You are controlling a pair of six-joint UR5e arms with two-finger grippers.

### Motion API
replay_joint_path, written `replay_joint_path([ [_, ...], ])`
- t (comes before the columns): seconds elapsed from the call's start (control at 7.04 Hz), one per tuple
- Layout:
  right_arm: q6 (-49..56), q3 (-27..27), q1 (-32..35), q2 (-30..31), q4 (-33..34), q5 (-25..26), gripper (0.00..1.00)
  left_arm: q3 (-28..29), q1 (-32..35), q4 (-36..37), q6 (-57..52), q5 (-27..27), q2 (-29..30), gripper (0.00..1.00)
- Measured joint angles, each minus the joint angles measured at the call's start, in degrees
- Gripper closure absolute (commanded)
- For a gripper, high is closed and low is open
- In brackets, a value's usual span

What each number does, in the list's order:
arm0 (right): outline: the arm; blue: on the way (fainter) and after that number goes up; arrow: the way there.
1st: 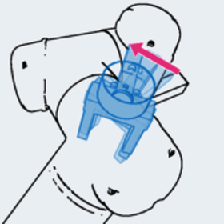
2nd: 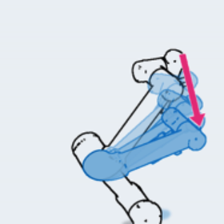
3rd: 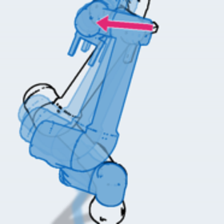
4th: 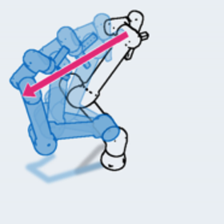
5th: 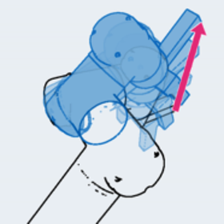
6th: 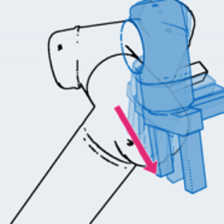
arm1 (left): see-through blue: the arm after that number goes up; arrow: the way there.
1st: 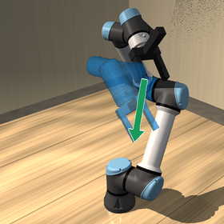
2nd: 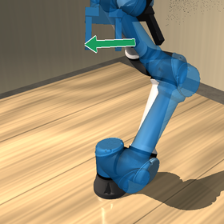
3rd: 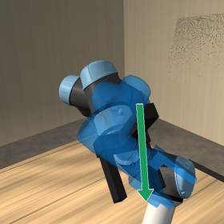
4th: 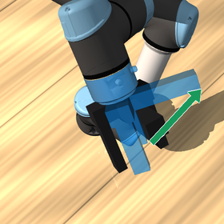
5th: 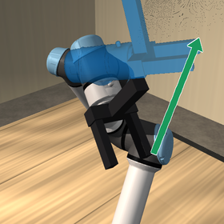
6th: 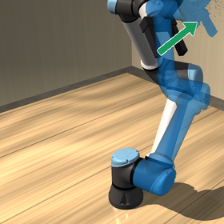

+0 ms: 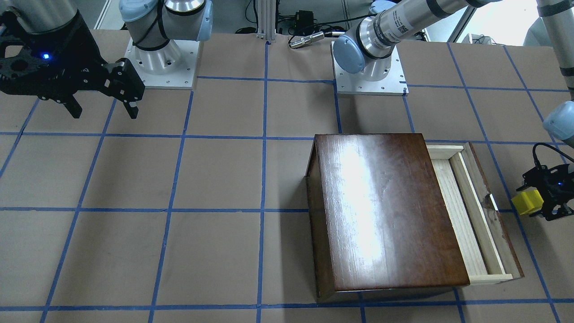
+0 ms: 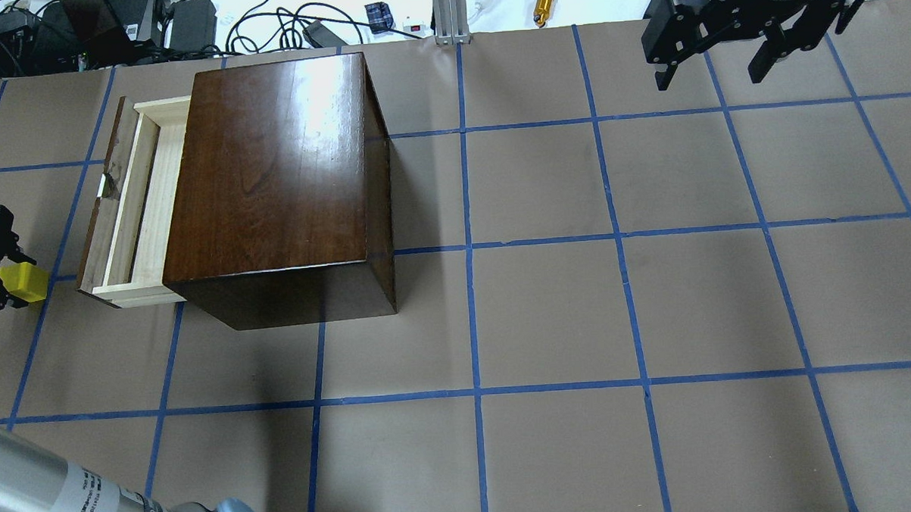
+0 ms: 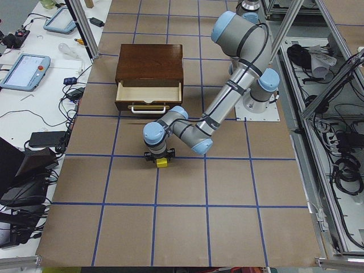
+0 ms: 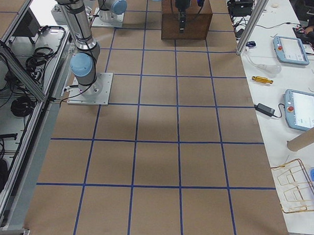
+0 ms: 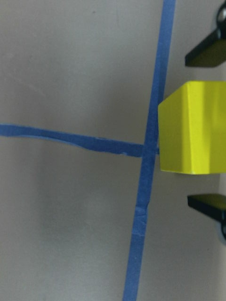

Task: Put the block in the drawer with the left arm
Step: 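Lower the left gripper and grasp the yellow cube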

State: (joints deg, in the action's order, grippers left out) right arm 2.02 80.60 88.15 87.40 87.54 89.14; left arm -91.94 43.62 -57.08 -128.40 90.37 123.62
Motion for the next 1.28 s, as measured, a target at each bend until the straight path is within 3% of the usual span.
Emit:
replay_joint_path([
  [0.43,0.00,0.00,-0.02,0.02,0.00,0.07,0.00,0.11,-0.03,0.04,-0.74,0.05,0.04,0.90],
  [0.71,0.00,0.00,-0.02,-0.01,0.00,0.03,0.00,0.08,-0.03,0.03,-0.72,0.06,0.04,0.99],
  [1.28,0.00,0.00,-0.01,0.05,0.00,0.02,0.00,1.09,-0.01,-0.56,-1.18,0.32,-2.33,1.00],
])
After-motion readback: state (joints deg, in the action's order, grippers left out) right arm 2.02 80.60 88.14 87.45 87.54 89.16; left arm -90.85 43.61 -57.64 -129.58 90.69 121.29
